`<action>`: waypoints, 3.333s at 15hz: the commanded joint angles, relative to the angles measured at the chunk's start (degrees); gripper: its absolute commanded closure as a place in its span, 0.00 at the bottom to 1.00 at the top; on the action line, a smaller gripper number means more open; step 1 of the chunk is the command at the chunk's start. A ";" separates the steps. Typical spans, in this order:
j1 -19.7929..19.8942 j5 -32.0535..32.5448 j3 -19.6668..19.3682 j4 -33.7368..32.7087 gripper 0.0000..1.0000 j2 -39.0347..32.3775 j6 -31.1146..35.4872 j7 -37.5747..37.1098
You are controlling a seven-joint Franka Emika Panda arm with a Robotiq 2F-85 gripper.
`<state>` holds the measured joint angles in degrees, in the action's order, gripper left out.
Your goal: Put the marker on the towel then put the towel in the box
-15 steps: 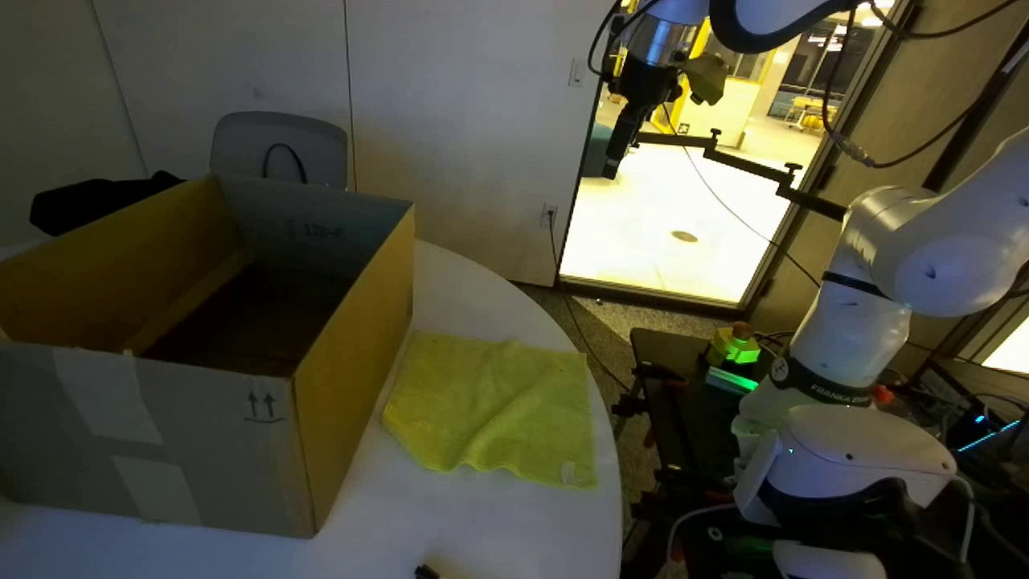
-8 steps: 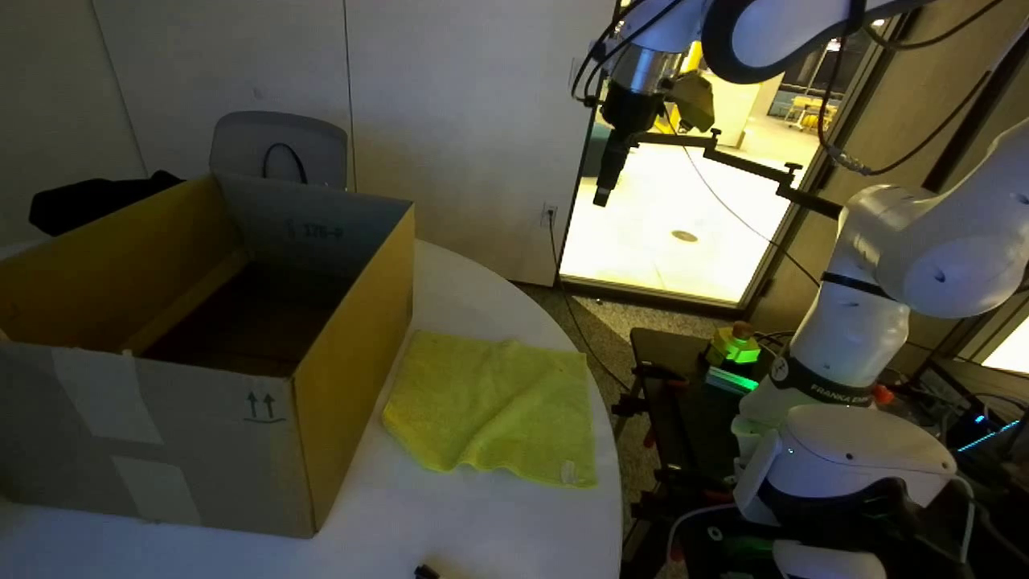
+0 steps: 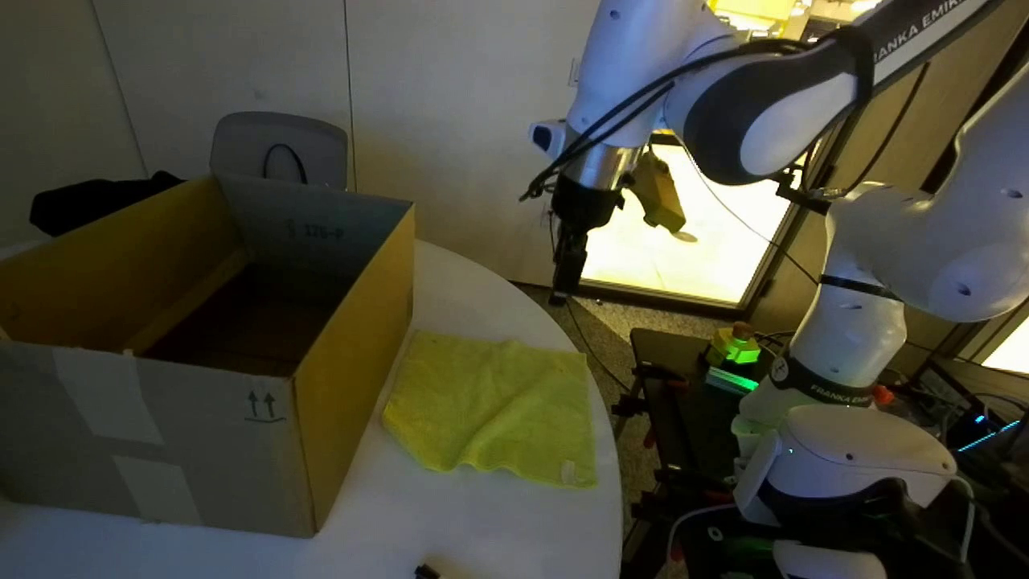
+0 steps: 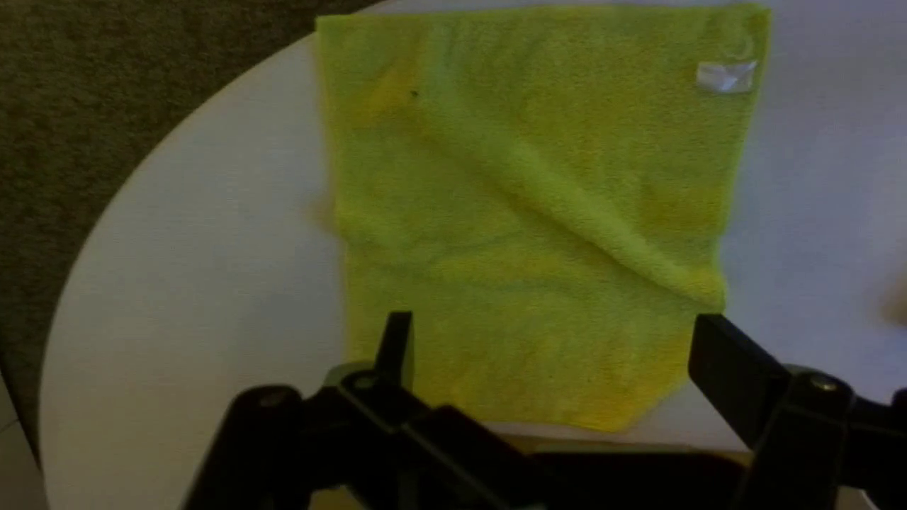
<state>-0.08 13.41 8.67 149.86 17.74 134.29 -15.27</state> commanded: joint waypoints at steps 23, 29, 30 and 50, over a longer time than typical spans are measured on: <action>-23.27 -9.15 2.36 -25.38 0.00 -46.54 19.67 -12.80; -25.36 -8.69 0.72 -28.61 0.00 -51.50 21.93 -10.63; -26.27 -7.91 -0.30 -29.47 0.00 -52.60 21.66 -10.83; -34.43 -1.58 -8.48 -32.64 0.89 -53.31 13.74 -11.98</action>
<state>-32.31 9.30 2.19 117.26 -37.27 151.32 -26.61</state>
